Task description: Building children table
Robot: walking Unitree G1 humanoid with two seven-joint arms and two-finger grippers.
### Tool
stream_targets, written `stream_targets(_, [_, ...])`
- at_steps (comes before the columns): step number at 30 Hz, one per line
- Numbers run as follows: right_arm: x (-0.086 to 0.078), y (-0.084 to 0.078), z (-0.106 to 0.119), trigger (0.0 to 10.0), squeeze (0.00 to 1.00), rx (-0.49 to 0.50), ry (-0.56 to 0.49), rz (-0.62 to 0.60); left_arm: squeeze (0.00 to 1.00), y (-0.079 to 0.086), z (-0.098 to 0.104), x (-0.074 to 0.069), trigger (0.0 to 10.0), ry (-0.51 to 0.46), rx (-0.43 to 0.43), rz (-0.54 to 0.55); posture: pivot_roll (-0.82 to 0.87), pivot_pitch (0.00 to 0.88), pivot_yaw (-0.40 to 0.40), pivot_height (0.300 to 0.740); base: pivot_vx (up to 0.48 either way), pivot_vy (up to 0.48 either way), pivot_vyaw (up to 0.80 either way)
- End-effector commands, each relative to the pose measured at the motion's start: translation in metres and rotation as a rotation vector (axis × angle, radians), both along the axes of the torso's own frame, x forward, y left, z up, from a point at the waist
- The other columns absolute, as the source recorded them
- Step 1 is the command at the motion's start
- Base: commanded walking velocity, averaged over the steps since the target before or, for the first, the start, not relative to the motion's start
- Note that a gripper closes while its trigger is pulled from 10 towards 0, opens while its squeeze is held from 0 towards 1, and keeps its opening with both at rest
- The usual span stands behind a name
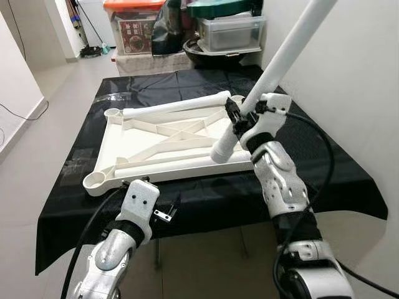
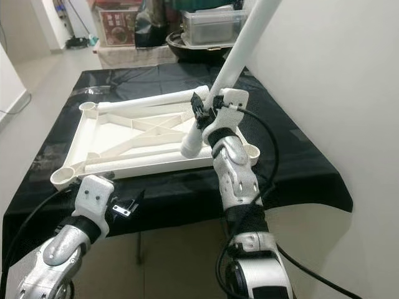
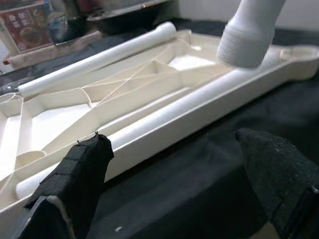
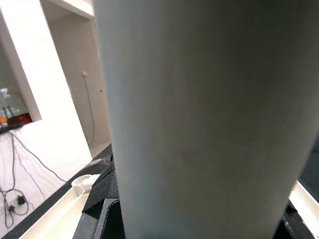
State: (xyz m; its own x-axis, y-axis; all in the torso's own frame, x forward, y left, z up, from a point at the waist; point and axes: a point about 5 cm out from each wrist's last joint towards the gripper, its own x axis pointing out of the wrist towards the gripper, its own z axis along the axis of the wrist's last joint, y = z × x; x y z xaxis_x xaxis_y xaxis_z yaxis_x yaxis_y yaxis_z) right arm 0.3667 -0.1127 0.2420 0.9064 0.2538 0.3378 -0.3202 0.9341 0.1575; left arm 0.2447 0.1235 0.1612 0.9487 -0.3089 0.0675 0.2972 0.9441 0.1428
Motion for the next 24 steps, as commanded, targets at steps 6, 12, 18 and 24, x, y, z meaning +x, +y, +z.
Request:
stream_targets(6, [-0.007, 0.005, -0.008, 10.0, 0.0, -0.083, -0.047, -0.013, 0.0, 0.002, 0.011, -0.002, 10.0, -0.039, -0.096, 0.101, -0.02, 0.0, 0.008, 0.74, 0.0, 0.0, 0.4])
stream_targets(12, [-0.006, 0.002, -0.013, 10.0, 0.0, -0.1, -0.032, -0.049, 0.0, -0.001, 0.015, -0.003, 10.0, -0.049, -0.129, 0.14, -0.02, 0.0, 0.004, 0.74, 0.0, 0.0, 0.8])
stream_targets(18, [-0.007, 0.004, -0.017, 10.0, 0.0, -0.105, -0.005, -0.04, 0.0, 0.005, 0.022, 0.001, 10.0, -0.068, -0.193, 0.229, -0.03, 0.001, -0.005, 0.74, 0.0, 0.0, 0.4])
stream_targets(24, [-0.007, 0.007, -0.02, 10.0, 0.0, -0.106, 0.005, -0.025, 0.0, 0.008, 0.025, 0.003, 10.0, -0.065, -0.225, 0.247, -0.03, 0.0, -0.01, 0.74, 0.0, 0.095, 0.0])
